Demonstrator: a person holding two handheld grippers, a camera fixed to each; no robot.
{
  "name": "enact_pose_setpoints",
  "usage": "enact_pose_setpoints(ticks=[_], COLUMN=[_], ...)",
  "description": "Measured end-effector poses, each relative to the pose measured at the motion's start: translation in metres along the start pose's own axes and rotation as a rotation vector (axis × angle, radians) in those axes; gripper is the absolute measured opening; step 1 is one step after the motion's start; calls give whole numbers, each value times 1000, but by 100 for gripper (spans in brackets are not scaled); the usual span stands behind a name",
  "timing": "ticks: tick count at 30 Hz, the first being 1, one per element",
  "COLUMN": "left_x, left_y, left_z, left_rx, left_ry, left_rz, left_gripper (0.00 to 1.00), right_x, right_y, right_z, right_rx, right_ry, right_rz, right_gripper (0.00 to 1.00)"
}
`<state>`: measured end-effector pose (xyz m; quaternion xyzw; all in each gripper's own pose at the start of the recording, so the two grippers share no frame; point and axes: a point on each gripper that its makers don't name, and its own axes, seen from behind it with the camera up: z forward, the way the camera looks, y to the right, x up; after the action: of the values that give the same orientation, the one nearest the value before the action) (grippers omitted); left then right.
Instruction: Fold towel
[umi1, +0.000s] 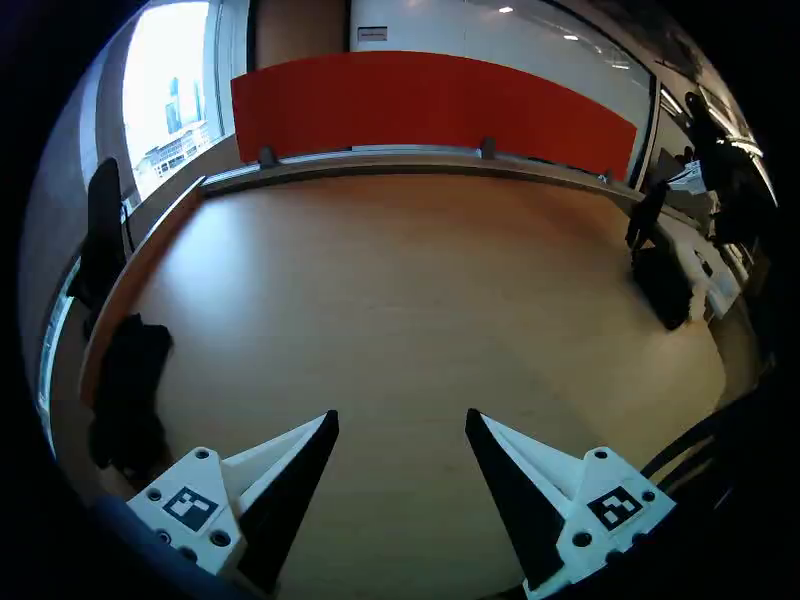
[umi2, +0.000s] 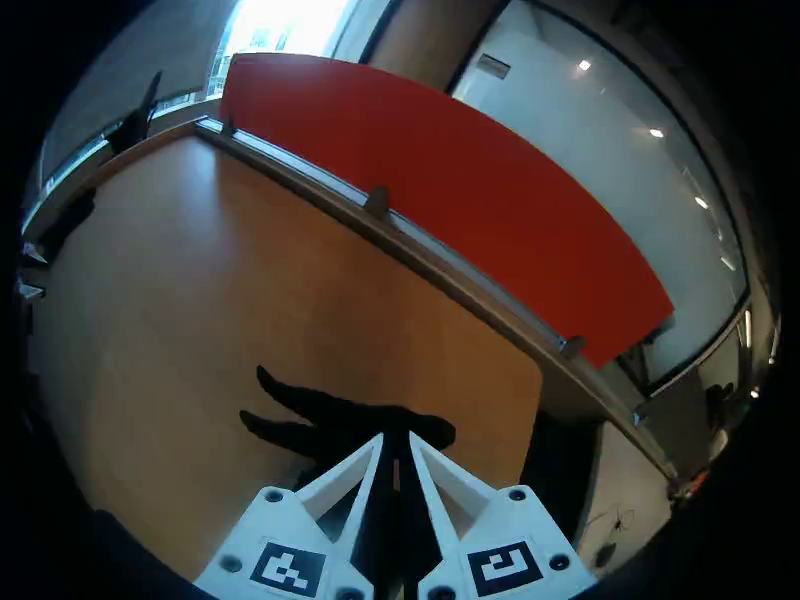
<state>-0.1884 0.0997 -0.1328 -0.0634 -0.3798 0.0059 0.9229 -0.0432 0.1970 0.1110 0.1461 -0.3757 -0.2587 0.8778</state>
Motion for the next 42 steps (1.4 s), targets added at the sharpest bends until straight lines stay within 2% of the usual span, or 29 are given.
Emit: enact_pose_setpoints(ticks=[6,20,33,42], left_x=[1,2,2,1], left_y=[4,14,14,14], left_z=[0,-1,-4,-4], left_rx=[-7,-24,-22,-21], left_ry=[2,1,-1,-7], left_rz=[7,30,41,52], left_gripper=[94,94,94,94], right_x=[-28,-110,-169,-200], right_y=[1,-9,-21,-23], right_z=[-12,-31,-37,-36], right_rx=[-5,-12,-1,5], right_ry=[-20,-92,-171,-228], right_rz=[27,141,219,245], right_gripper=[5,5,5,5])
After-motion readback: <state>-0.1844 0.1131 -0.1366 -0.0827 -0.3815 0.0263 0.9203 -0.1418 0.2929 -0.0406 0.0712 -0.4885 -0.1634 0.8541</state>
